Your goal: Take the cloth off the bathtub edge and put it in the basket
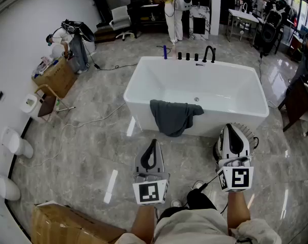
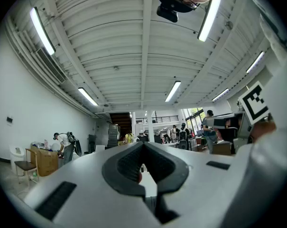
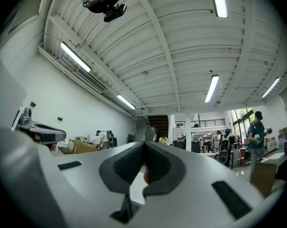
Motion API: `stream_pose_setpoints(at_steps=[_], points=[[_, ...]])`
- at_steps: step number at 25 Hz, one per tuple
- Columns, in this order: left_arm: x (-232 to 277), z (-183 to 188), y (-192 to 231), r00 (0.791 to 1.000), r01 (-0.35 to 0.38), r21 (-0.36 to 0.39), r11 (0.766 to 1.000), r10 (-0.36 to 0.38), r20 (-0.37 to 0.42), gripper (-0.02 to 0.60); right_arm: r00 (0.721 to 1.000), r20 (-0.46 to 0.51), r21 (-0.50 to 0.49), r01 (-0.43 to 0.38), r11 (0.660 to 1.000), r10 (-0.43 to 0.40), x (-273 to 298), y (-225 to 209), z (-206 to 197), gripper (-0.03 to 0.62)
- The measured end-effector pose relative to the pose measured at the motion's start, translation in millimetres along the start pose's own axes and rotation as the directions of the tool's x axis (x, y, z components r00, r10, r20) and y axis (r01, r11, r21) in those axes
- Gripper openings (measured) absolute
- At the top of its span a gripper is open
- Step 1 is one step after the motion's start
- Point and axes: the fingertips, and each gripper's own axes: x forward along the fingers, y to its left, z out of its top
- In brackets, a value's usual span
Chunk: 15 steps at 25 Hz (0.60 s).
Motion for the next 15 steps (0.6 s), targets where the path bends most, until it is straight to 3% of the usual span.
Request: stream_pose_setpoints(at_steps=[15], points=[[-23, 4, 13, 1.0, 0.005, -0.023, 1.0, -0.004, 0.012, -0.005, 0.998, 0.025, 0.02, -0.062, 0.998, 0.061, -10, 37, 10, -0.012]])
